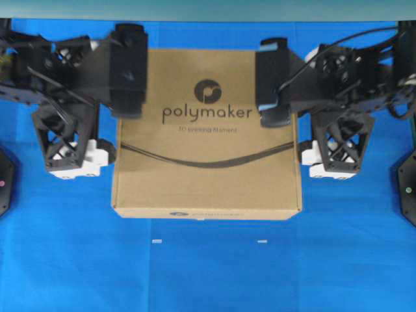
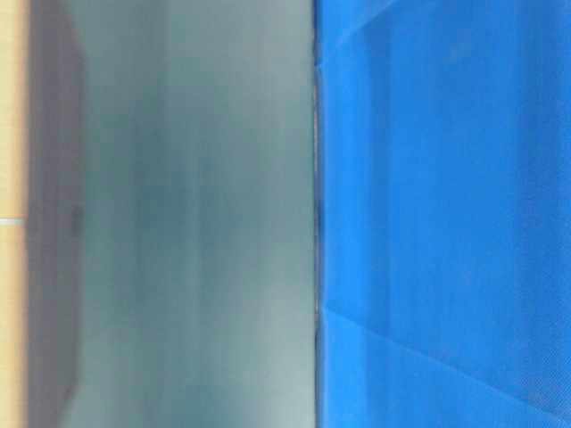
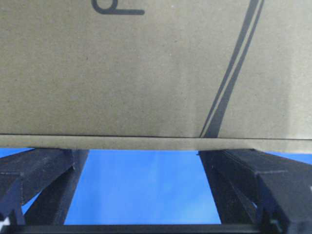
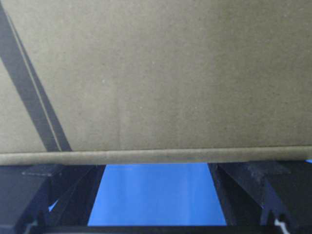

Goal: Lift up the cardboard box by clamping it between your arms.
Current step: 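Hold the box clamped aloft between both grippers, then lower the clamped box back down onto the table with both grippers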

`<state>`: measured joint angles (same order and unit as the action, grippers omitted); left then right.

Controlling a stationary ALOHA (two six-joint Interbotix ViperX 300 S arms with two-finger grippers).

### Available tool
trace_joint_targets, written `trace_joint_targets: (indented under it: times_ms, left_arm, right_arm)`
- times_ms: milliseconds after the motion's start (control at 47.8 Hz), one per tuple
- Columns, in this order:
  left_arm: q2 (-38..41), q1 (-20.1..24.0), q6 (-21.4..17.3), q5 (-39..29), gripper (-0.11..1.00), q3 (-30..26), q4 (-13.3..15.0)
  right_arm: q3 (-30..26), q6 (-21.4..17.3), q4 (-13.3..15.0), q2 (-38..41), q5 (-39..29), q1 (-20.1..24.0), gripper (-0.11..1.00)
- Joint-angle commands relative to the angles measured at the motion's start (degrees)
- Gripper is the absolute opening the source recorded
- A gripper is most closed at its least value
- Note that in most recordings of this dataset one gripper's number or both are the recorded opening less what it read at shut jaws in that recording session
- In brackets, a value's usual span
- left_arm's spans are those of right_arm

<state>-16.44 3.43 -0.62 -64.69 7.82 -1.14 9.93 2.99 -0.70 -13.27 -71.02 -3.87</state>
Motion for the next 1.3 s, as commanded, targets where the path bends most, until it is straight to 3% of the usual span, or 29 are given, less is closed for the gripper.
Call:
trace_joint_targets:
  times_ms: [0, 419, 1277]
  left_arm:
    - [1.5, 0.1, 1.2, 10.3, 0.88, 0.7, -0.4]
    - [4.0, 0.3, 1.1, 22.0, 0.88, 13.1, -0.4]
    - [14.3, 1.4, 1.6, 35.4, 0.88, 24.0, -0.4]
  right_arm:
    - [0.9, -3.5, -0.8, 1.5, 9.5, 0.7, 0.99]
    - [13.3, -3.6, -0.9, 3.8, 21.2, 0.9, 0.99]
    - [25.7, -3.6, -0.9, 11.3, 37.5, 1.3, 0.99]
